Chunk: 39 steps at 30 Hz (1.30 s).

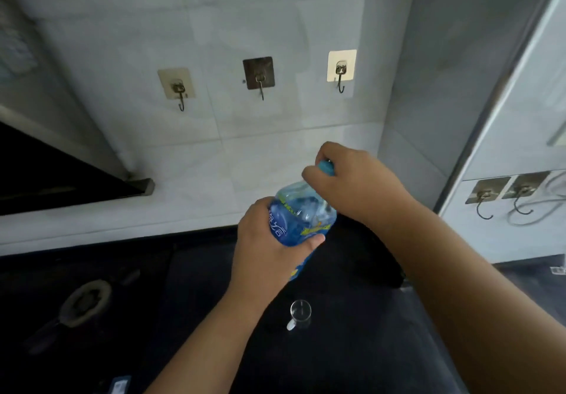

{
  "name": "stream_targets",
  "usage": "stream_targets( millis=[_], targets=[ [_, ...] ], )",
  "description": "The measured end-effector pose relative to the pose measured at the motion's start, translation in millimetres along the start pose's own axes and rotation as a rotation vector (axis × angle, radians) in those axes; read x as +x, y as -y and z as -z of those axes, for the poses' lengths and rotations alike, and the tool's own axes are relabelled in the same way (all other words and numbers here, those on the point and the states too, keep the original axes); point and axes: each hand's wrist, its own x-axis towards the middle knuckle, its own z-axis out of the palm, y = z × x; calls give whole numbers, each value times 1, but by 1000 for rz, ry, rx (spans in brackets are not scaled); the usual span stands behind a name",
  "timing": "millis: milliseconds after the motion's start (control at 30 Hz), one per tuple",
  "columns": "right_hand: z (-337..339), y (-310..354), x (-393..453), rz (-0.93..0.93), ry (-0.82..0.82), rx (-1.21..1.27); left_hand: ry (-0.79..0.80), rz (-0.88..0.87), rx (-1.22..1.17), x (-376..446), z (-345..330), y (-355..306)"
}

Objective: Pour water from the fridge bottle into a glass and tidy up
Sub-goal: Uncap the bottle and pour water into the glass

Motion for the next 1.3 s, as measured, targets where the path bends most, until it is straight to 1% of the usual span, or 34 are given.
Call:
stream_targets(
  millis=[33, 67, 100, 133, 200, 267, 333, 367, 433, 467, 500, 533, 567, 633, 667, 700, 733, 767, 800, 833, 900, 933, 967, 1000, 1033, 1100, 1133, 1167, 1200, 1233, 1267, 1300],
  targets=[
    [1, 5, 3, -67, -7, -128, -55, -25, 77, 1, 4, -2],
    [3, 9, 7, -98, -26, -223, -93, -55, 142, 2, 8, -2],
    [4, 14, 10, -98, -50, -266, -113, -86, 187, 4, 14, -4],
    [4, 18, 12, -91, -63, -252, -120, -109, 209, 6, 20, -4],
    [3, 27, 15, -76, -66, -137, -100, -112, 169, 8, 35, -7],
    [1, 35, 11, -54, -80, -48, -30, -81, 110, 8, 54, -11],
    [-2, 37, 5, 0, -85, 9, 78, -24, 46, 10, 72, -12],
    [-5, 37, 0, 90, -98, 57, 151, 4, -9, 11, 82, -12],
    [-6, 35, -12, 399, -119, 145, 332, 55, -170, 11, 98, -11],
    [-4, 33, -15, 541, -114, 130, 412, 80, -226, 9, 103, -11],
    [-2, 33, -16, 630, -117, 90, 458, 98, -249, 6, 105, -12],
    [0, 34, -16, 629, -122, 32, 455, 105, -229, 1, 104, -13],
    [2, 37, -17, 540, -127, -37, 400, 109, -192, -4, 99, -16],
    [3, 42, -15, 224, -129, -207, 190, 70, -40, -12, 84, -20],
    [2, 43, -14, 100, -110, -307, 101, 15, 62, -15, 78, -21],
    [-1, 44, -14, 44, -92, -377, 44, -34, 137, -17, 73, -24],
    [-2, 45, -14, 28, -87, -396, 32, -42, 152, -18, 72, -24],
    [-2, 46, -16, 48, -97, -377, 60, -10, 112, -18, 75, -24],
    [-2, 45, -16, 123, -123, -338, 115, 36, 41, -18, 79, -22],
    [-3, 42, -17, 277, -166, -278, 183, 75, -28, -18, 86, -20],
    [-2, 36, -20, 720, -269, -182, 327, 100, -128, -18, 100, -18],
    [-2, 33, -20, 864, -301, -135, 379, 98, -153, -20, 104, -17],
    [-3, 31, -21, 917, -309, -94, 398, 99, -165, -21, 106, -18],
    [-6, 30, -24, 872, -317, -79, 383, 95, -162, -23, 105, -19],
    [-7, 33, -27, 733, -322, -92, 329, 88, -141, -26, 101, -21],
    [-7, 40, -31, 298, -222, -196, 162, 58, -38, -30, 89, -25],
    [-8, 41, -30, 127, -153, -285, 91, 23, 48, -31, 82, -25],
    [-9, 43, -27, 26, -95, -343, 53, -8, 122, -31, 79, -23],
    [-12, 44, -25, -8, -80, -365, 50, -8, 146, -30, 79, -21],
    [-14, 44, -25, 19, -86, -317, 78, 27, 100, -29, 82, -19],
    [-18, 42, -22, 137, -129, -227, 135, 79, 22, -28, 88, -17],
    [-20, 40, -22, 354, -209, -121, 204, 111, -48, -26, 94, -15]
  ],
)
